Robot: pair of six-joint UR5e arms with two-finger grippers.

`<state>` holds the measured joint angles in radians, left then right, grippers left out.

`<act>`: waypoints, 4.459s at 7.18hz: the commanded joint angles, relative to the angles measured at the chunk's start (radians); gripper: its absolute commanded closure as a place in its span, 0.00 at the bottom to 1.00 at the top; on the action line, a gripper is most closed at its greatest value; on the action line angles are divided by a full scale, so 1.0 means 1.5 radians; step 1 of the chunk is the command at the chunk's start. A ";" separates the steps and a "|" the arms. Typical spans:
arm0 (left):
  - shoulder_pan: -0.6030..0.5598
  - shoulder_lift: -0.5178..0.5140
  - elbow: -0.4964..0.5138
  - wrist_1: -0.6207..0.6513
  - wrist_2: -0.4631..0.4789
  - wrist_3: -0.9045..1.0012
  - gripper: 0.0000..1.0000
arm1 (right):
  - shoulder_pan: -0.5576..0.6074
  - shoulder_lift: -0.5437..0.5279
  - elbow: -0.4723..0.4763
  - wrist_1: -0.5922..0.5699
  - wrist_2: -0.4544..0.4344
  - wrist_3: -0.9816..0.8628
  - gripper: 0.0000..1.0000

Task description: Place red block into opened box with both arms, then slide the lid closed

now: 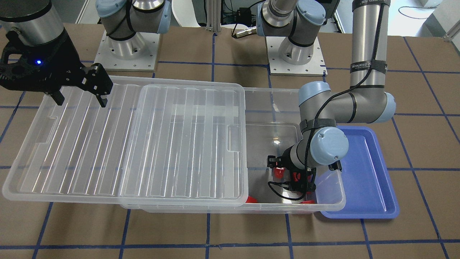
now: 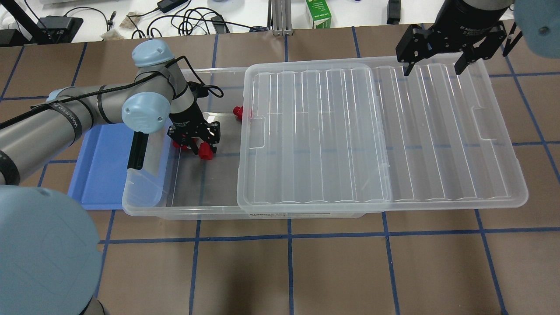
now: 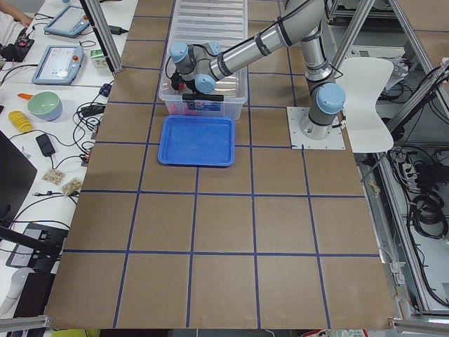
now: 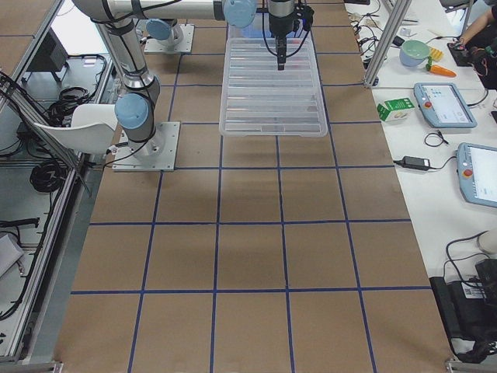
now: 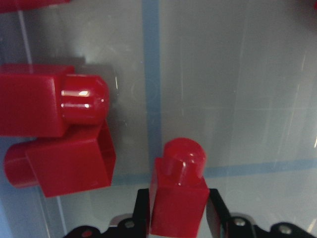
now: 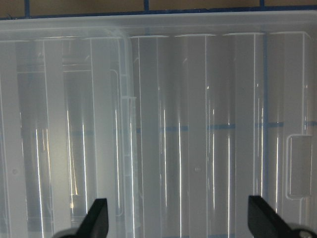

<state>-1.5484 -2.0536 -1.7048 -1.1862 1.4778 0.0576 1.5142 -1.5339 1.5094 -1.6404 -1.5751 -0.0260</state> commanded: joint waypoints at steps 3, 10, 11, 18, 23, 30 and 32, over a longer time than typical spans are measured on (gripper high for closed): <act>-0.002 0.061 0.071 -0.050 0.029 -0.001 0.00 | -0.048 -0.002 -0.004 0.000 -0.002 -0.057 0.00; 0.040 0.183 0.245 -0.342 0.110 0.000 0.00 | -0.368 -0.016 0.036 0.034 0.006 -0.445 0.00; 0.046 0.196 0.243 -0.350 0.122 0.000 0.00 | -0.369 -0.013 0.094 0.003 0.008 -0.439 0.00; 0.027 0.237 0.178 -0.344 0.071 0.002 0.00 | -0.363 -0.005 0.284 -0.254 0.013 -0.439 0.00; 0.028 0.235 0.178 -0.342 0.073 0.002 0.00 | -0.298 0.001 0.282 -0.259 0.053 -0.332 0.00; 0.030 0.269 0.180 -0.329 0.084 0.001 0.00 | -0.126 0.001 0.279 -0.272 0.045 -0.135 0.00; 0.030 0.306 0.184 -0.336 0.087 0.001 0.00 | -0.099 0.001 0.278 -0.277 0.047 -0.109 0.00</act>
<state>-1.5033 -1.6301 -1.4305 -1.6815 1.6056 0.0598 1.3380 -1.5327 1.9279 -2.0519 -1.5079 -0.2149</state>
